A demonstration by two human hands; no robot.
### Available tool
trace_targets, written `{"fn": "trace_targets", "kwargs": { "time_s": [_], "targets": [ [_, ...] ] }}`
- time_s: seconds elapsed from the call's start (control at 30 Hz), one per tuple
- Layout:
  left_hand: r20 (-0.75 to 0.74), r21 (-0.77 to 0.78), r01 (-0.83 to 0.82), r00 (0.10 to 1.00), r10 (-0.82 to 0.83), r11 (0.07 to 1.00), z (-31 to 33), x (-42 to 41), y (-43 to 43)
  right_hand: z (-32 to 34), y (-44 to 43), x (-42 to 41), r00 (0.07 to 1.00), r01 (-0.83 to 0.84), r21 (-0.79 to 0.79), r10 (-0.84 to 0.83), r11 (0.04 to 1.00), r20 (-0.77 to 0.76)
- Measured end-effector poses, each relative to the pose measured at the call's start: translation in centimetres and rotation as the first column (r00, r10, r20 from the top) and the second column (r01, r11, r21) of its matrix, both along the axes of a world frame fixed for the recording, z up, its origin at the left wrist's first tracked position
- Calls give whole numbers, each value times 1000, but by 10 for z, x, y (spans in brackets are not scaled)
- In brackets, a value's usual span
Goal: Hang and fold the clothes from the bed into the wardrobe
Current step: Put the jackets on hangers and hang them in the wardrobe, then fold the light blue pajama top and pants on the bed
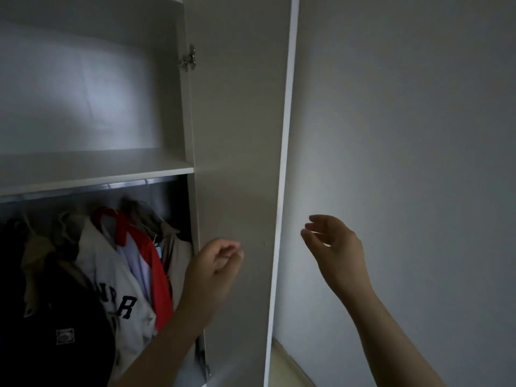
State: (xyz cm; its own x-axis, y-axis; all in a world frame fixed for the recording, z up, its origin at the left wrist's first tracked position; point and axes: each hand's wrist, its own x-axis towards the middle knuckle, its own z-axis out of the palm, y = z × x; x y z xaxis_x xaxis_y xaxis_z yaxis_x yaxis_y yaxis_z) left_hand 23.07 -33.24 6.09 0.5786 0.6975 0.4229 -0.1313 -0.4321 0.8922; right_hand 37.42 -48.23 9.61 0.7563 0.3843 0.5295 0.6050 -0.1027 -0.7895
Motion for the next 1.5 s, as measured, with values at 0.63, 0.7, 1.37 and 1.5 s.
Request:
{"fn": "trace_targets", "kwargs": {
  "time_s": [0.63, 0.7, 1.37, 1.5],
  "targets": [
    [-54, -147, 512, 850, -523, 846, -22, 31, -258, -58, -292, -65, 859, 469, 45, -444, 882, -257],
    [-61, -150, 570, 810, -583, 808, -24, 35, -303, -63, -339, -75, 816, 538, 41, -508, 842, -277],
    [-172, -111, 991, 58, -983, 78, -56, 75, -576, -98, -564, -211, 84, 995, -29, -935, 100, -343],
    [-189, -104, 984, -162, -968, -145, -60, 75, -610, -99, -563, -240, -98, 995, -26, -946, -95, -309]
  ]
}}
